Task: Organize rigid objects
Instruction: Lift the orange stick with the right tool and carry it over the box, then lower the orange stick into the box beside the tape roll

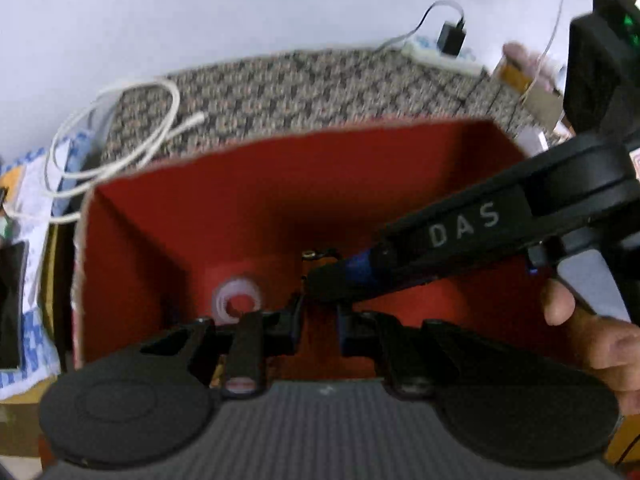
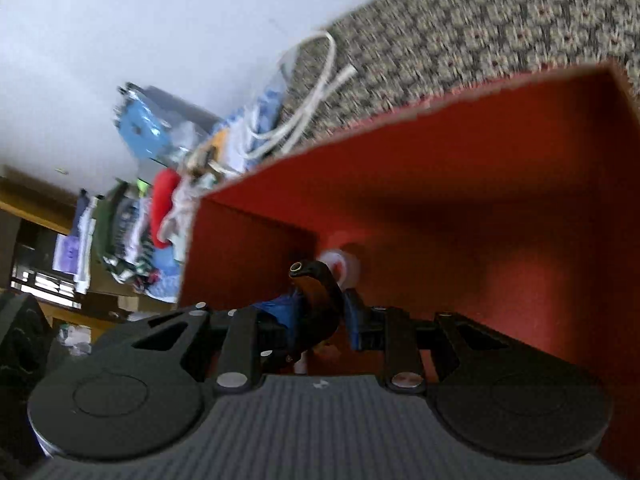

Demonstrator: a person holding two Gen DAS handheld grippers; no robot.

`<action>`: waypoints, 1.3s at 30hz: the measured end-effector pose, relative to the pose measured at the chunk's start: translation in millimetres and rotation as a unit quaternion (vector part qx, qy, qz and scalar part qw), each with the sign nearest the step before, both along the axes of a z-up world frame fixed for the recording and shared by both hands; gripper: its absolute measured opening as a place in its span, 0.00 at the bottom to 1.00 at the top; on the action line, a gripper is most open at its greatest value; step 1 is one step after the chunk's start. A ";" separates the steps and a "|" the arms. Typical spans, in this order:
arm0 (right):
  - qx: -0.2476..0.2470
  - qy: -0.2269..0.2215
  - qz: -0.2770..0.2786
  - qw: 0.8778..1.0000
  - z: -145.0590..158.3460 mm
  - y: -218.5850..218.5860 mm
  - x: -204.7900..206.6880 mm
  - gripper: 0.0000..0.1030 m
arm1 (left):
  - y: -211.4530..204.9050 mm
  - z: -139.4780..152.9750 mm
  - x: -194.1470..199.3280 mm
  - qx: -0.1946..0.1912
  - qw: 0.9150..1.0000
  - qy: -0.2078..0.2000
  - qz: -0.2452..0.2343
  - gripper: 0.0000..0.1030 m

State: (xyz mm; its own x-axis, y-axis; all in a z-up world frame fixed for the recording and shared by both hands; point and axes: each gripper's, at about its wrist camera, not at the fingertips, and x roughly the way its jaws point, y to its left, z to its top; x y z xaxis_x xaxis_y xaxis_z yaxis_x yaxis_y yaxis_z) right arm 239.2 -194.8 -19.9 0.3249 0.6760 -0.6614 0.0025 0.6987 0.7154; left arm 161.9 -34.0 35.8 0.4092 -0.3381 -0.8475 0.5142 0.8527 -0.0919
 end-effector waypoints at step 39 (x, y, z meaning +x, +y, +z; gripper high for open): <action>-0.081 -0.034 -0.060 0.994 -2.9 6.0 4.8 0.07 | -0.7 0.2 11.7 0.054 0.995 -0.027 0.077 0.54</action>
